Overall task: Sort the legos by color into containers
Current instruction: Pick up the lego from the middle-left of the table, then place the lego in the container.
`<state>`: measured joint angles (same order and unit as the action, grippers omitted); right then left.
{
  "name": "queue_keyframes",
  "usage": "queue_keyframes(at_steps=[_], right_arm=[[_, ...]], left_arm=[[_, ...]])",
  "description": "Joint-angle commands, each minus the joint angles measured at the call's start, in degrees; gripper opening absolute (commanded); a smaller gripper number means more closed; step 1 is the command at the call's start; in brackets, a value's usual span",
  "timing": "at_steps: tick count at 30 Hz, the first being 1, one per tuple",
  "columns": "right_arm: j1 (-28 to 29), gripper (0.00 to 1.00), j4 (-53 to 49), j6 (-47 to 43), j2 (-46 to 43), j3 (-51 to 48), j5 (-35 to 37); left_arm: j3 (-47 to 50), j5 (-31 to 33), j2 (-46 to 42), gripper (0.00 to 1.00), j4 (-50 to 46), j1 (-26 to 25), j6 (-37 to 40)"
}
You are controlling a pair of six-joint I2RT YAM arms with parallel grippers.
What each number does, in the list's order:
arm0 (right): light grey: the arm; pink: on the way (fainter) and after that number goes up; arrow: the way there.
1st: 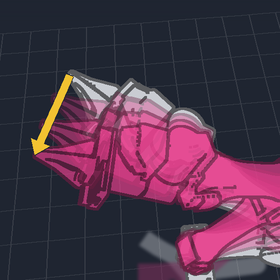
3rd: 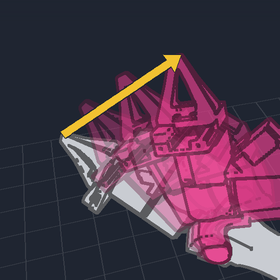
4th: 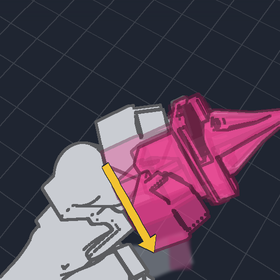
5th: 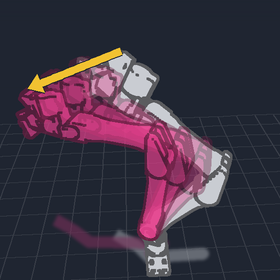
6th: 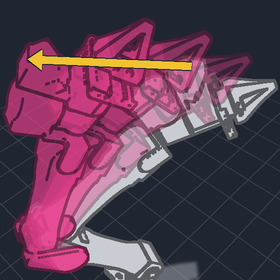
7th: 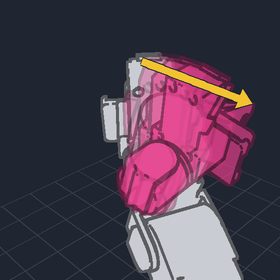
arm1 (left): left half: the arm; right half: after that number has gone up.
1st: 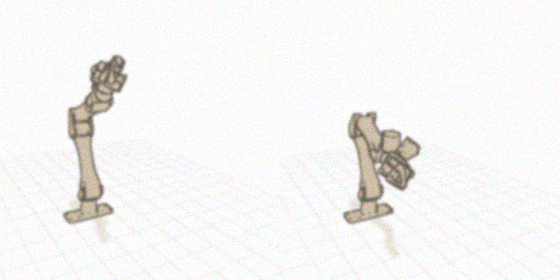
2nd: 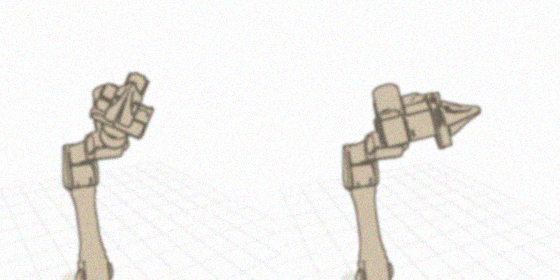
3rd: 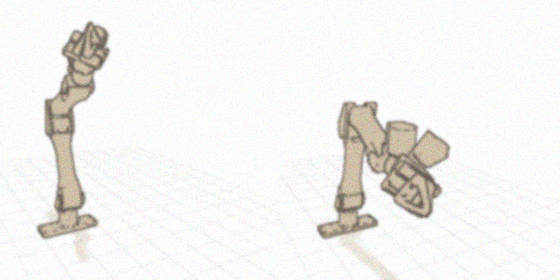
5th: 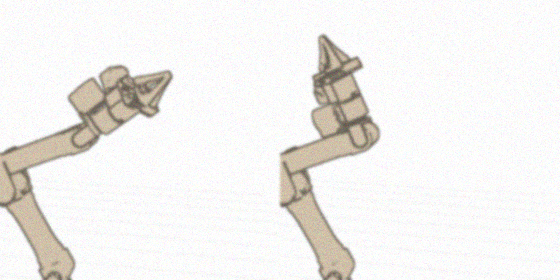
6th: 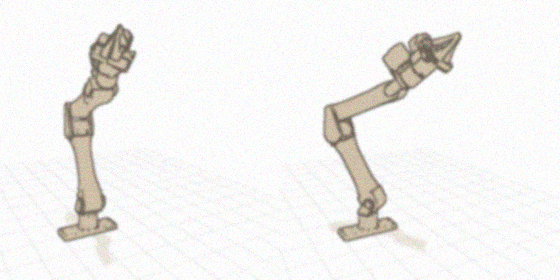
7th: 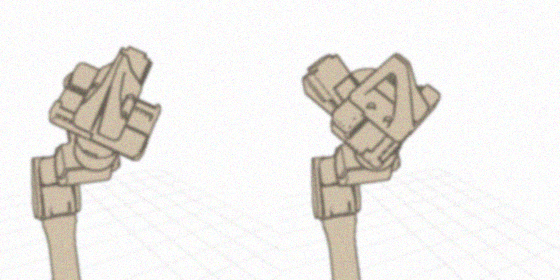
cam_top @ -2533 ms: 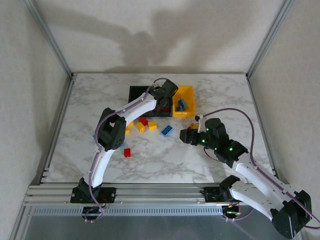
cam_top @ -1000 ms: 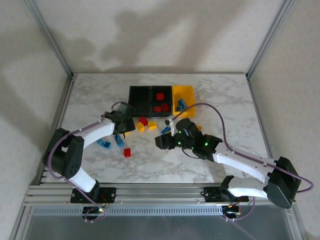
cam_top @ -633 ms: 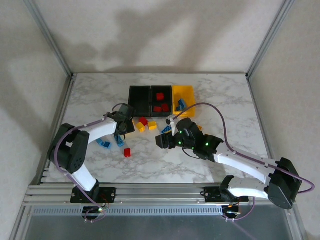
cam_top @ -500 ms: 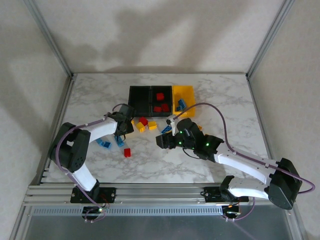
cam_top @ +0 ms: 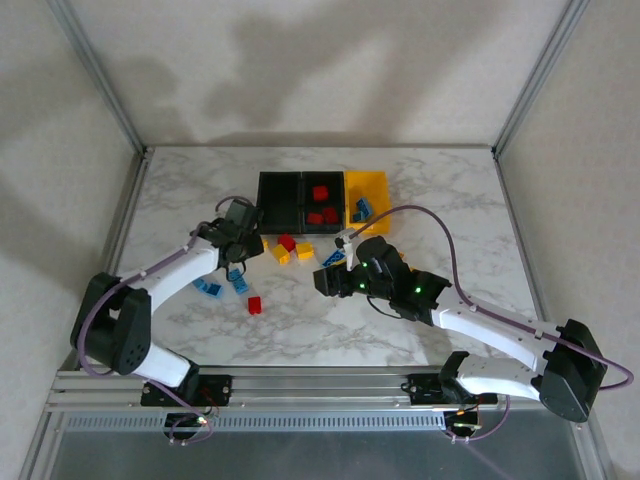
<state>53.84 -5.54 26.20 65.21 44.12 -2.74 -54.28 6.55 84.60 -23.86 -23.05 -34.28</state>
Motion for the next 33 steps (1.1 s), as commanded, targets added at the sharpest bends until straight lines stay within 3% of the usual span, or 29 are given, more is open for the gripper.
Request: queue_keyframes(at_steps=[1, 8, 25, 33], right_arm=[[0.43, 0.58, -0.23, 0.85, 1.21, 0.92, 2.72], [0.22, 0.58, -2.18, 3.25, 3.10, 3.84, 6.66], [-1.49, 0.58, -4.82, 7.42, -1.20, 2.51, 9.50], [-1.89, 0.58, -5.11, 7.82, -1.98, 1.60, 9.64]], left_arm=[[-3.52, -1.26, -2.29, 0.37, -3.22, -0.66, -0.35], [-10.93, -1.07, -0.03, 0.37, -3.48, -1.56, -0.54], [-32.99, 0.62, 25.25, 0.36, -3.68, -2.31, 1.10], [-36.42, 1.19, 30.64, 0.39, -4.00, -2.26, 0.38]])
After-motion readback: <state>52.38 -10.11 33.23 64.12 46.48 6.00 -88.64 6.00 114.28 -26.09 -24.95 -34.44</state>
